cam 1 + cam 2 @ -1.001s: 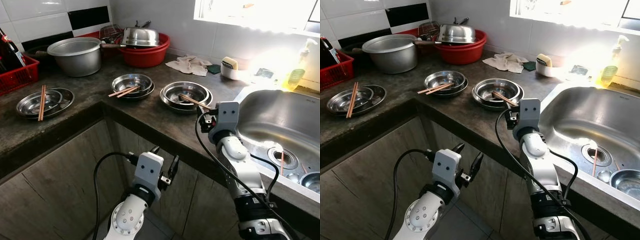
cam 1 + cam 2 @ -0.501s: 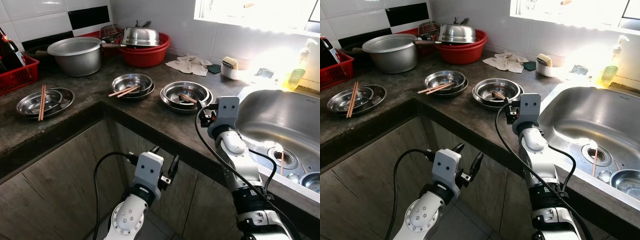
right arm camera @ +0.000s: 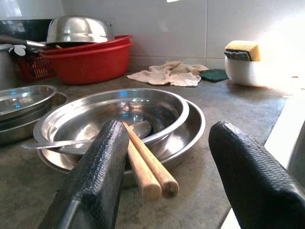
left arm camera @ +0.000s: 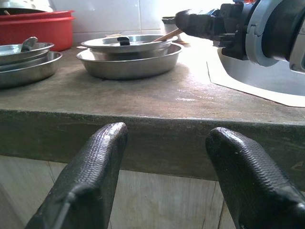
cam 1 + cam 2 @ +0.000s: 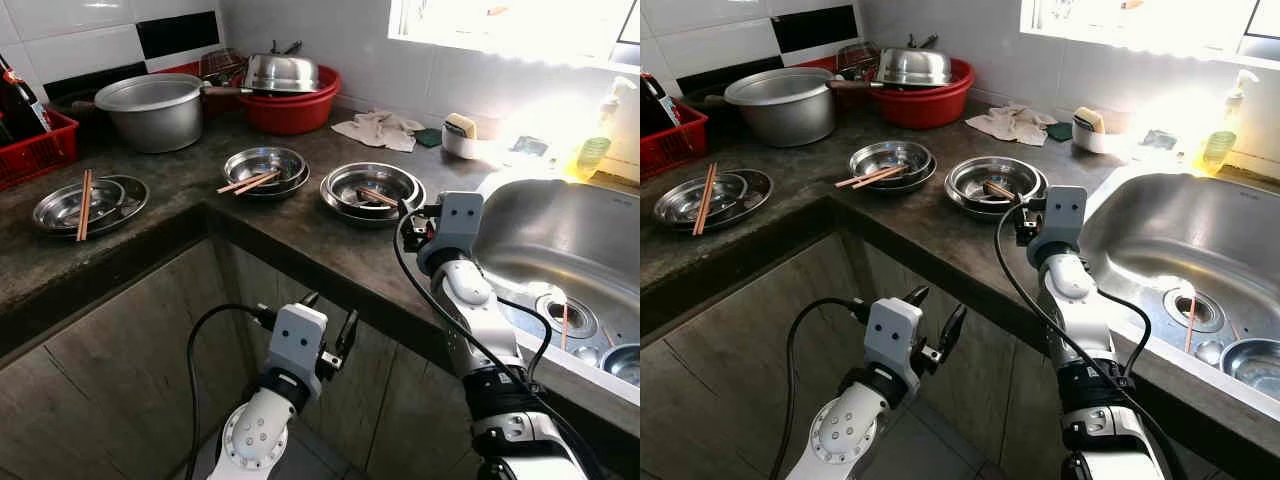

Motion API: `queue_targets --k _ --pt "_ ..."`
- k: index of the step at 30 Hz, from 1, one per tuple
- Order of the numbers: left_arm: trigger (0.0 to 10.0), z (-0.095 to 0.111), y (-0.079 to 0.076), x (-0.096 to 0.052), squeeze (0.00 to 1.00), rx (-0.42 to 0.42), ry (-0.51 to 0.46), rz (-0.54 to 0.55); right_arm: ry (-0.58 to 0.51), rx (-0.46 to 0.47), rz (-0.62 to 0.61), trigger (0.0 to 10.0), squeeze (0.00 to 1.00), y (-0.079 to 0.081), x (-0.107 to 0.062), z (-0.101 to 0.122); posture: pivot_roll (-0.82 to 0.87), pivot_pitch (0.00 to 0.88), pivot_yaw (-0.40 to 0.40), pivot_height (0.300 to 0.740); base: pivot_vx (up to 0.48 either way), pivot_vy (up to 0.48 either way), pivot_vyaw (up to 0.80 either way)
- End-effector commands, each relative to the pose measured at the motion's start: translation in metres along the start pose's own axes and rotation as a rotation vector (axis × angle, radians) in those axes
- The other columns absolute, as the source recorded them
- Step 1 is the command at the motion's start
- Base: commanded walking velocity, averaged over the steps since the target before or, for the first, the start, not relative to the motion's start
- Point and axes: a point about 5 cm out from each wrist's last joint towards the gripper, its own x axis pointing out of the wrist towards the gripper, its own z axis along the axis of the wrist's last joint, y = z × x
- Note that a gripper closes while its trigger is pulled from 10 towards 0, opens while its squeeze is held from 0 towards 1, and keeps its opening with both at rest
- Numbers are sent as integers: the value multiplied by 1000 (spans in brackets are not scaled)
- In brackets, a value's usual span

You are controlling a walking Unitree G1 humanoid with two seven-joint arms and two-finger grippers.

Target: Kitchen organization

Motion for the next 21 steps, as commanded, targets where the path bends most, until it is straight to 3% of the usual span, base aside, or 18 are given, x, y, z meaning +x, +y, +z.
queue_targets --k 1,7,8,10,11,21 --pt "10000 3 1 0 0 8 -7 2 -27 9 1 10000 0 1 4 6 147 0 -43 740 0 0 0" --pt "10000 2 1 1 0 8 -5 5 -26 12 4 10000 0 1 5 6 146 3 -43 740 0 0 0" --pt "10000 2 1 1 0 8 -6 5 -26 13 5 7804 0 2 5 6 147 1 -44 740 0 0 0" --pt "10000 2 1 1 0 8 -5 6 -27 15 7 667 0 2 5 6 145 2 -41 740 0 0 0" --pt "10000 2 1 1 0 7 -6 7 -28 15 8 0 0 2 5 6 145 2 -44 740 0 0 0" --pt "10000 2 1 0 0 8 -6 13 -36 16 7 0 0 3 6 8 145 7 -45 740 0 0 0"
